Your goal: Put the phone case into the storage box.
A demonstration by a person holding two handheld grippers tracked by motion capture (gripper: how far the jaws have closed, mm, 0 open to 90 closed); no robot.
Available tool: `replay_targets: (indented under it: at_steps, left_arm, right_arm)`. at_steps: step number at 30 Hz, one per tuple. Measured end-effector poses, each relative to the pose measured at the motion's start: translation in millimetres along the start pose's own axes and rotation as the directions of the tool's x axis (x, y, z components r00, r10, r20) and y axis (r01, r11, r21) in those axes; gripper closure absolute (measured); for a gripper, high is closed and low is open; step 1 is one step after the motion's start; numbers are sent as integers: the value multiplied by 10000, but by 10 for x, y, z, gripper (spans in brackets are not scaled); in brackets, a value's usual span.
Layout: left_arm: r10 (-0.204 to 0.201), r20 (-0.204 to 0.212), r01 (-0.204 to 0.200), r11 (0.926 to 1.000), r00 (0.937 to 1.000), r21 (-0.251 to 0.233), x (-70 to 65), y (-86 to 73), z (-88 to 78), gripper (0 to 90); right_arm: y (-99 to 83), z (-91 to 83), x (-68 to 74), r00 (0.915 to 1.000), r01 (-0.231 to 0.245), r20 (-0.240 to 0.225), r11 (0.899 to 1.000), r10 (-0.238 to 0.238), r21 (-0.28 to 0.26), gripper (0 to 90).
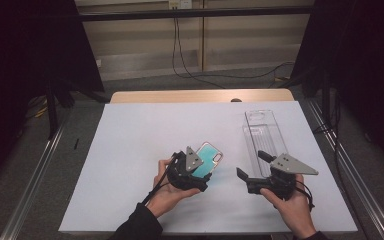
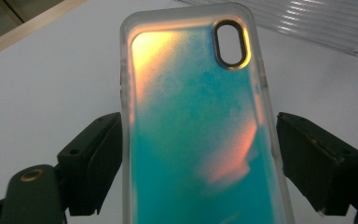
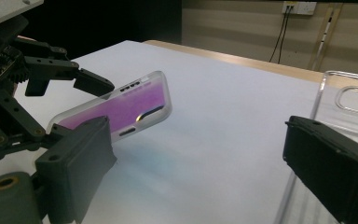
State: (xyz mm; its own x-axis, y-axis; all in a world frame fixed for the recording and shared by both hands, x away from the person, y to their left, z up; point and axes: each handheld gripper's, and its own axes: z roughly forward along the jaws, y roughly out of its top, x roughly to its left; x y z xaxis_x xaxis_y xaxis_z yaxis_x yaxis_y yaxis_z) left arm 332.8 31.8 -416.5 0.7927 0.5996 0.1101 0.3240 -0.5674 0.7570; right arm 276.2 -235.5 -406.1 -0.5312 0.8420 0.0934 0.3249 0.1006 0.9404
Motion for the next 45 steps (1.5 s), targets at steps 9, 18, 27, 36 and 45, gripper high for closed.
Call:
replay_targets:
  at_steps: [9,18,27,36,45]
  left_arm:
    - [221,-23,-221,9998,9998,-6,-83,5,39,170]
    - [227,-86,-227,9997,9997,-55,-103,24,46,170]
    - [325,-208,-327,9994,9993,-86,-102,53,65,170]
    - [339,-233,-343,9992,9992,-203,-112,132,69,170]
    - [274,-320,-290,9982,9991,-523,-84,286,18,170]
  right_arm:
    - [104,182,60,9997,-221,-53,9975,226,673,105]
    - [182,375,13,9945,-992,-169,9808,1035,1677,128]
    - [231,514,37,9838,-1761,109,9541,1789,2423,152]
    - [349,589,-7,9756,-2195,599,9387,2111,2660,140]
    - [505,650,-50,9674,-2533,733,9233,2425,2888,204]
